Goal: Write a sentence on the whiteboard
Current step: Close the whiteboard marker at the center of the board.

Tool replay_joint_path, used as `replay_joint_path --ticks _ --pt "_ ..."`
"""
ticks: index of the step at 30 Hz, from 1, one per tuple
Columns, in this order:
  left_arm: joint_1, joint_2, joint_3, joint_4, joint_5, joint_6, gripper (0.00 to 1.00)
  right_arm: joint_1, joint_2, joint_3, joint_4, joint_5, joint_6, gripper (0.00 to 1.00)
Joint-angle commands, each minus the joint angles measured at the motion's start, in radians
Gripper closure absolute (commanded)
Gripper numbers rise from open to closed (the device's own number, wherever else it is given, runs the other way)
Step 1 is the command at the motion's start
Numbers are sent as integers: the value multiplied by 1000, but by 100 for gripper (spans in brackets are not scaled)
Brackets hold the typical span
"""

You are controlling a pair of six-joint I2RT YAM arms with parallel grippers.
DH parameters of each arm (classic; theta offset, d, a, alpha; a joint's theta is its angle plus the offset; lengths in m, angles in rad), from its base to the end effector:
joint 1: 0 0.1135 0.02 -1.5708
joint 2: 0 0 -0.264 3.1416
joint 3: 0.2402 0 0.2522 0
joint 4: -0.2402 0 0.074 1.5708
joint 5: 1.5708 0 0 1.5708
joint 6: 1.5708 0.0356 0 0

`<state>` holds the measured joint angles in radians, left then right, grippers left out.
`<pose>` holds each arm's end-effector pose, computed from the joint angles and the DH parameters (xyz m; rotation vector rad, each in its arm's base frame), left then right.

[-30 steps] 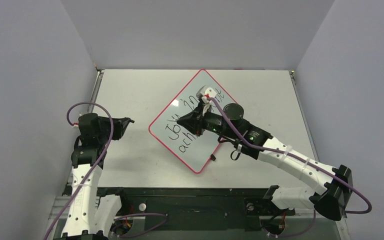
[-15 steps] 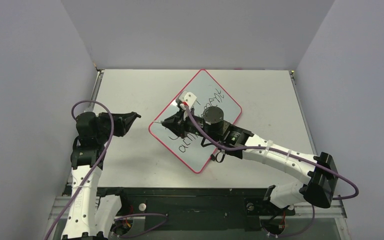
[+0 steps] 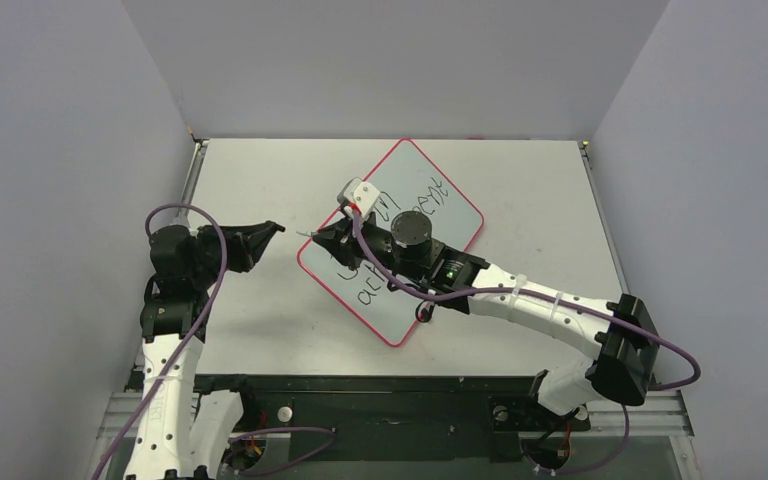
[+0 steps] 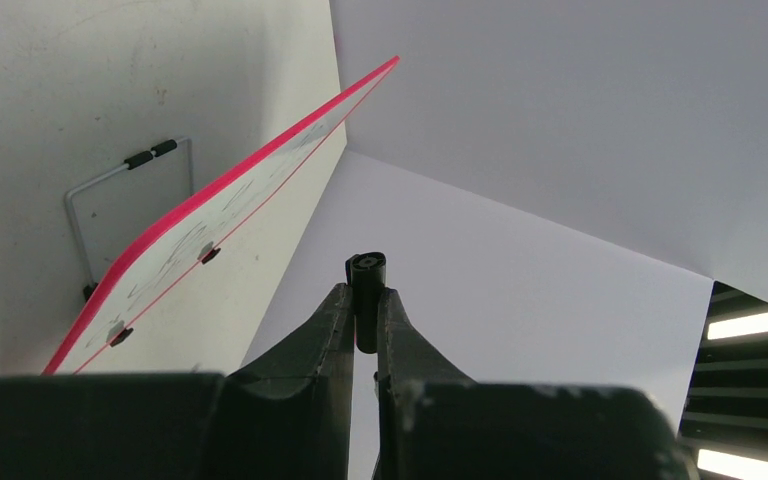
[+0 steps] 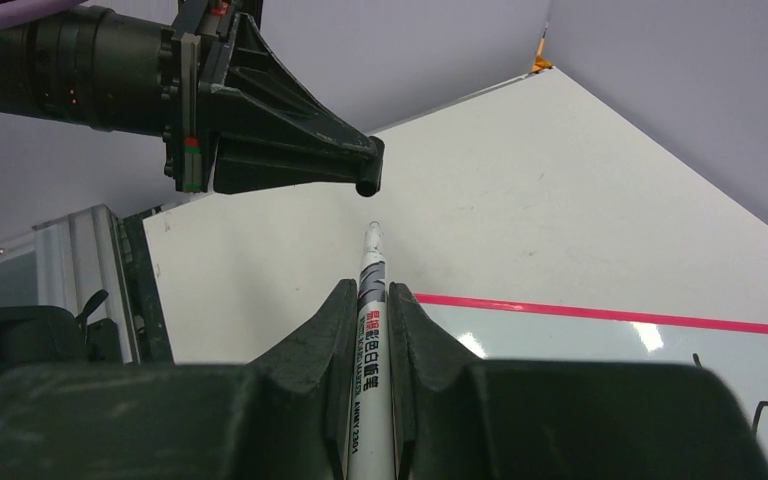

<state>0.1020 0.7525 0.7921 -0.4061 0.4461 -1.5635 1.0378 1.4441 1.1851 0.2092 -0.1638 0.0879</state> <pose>0.1694 0.0019 0.3256 -1.3615 1.6902 -1.3459 0.1717 0.3025 0.3652 -0.9005 1.4593 0.9866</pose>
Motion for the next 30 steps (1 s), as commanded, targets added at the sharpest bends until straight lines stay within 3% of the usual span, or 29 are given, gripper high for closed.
replay_joint_path --ticks 1,30 --pt "5 -9 24 45 24 -20 100 15 20 67 73 14 -21 100" --pt "4 -14 6 50 41 -46 100 40 95 142 27 53 -42 100"
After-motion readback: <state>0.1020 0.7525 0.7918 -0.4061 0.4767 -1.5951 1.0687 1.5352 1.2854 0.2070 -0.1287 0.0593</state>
